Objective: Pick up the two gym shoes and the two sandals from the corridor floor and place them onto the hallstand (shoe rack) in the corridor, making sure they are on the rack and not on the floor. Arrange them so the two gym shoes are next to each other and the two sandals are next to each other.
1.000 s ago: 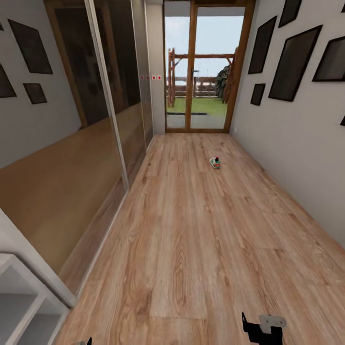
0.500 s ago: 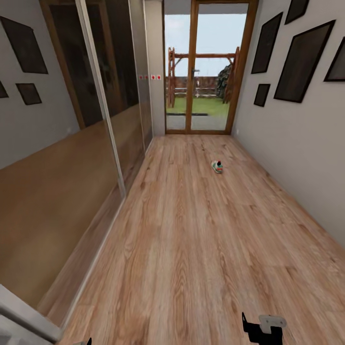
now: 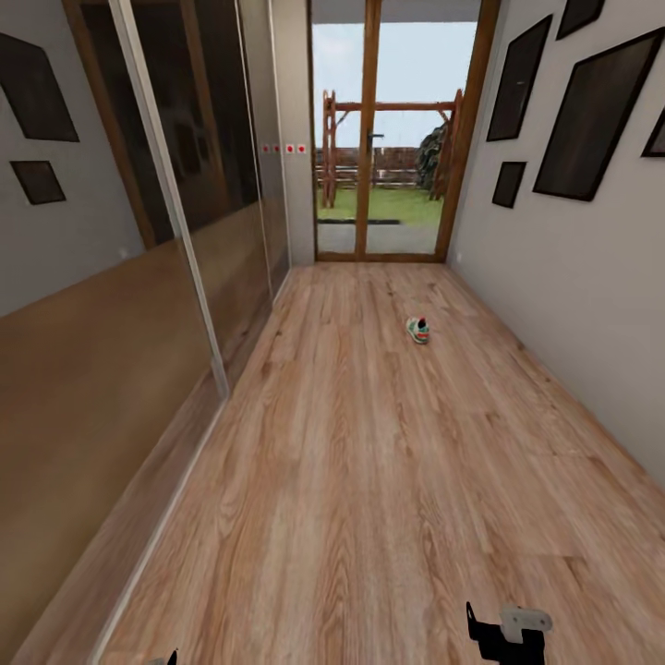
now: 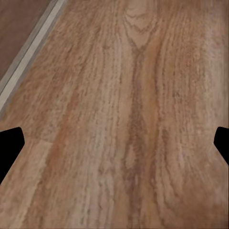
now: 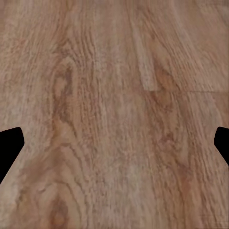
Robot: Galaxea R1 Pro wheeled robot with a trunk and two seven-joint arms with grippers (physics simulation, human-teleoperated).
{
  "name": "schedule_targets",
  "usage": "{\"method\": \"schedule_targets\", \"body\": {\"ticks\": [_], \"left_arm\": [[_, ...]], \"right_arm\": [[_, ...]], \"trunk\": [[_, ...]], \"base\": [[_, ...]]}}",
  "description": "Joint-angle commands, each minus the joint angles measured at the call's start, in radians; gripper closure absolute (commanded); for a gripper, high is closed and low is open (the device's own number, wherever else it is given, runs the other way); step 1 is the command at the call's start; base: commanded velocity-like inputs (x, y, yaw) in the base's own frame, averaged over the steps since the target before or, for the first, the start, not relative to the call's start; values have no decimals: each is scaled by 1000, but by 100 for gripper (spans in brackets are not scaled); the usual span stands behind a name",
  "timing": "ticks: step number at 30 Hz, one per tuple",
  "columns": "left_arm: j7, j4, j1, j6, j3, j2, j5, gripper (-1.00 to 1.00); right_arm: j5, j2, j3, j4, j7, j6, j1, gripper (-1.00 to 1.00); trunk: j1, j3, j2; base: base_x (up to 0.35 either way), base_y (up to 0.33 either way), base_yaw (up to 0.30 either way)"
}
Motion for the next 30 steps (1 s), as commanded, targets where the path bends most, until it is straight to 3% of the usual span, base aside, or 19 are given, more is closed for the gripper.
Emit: {"method": "schedule_targets", "body": {"ticks": [1, 30], "left_arm": [[-3, 1, -1, -4, -8, 1, 11, -100], [-3, 1, -1, -4, -8, 1, 11, -100]], "right_arm": [[-9, 0, 9, 0, -2, -2, 0, -100], [-9, 0, 9, 0, -2, -2, 0, -100]], "trunk": [[0, -1, 0], [0, -1, 0]], "base": [[329, -163, 0], [310, -184, 0]]}}
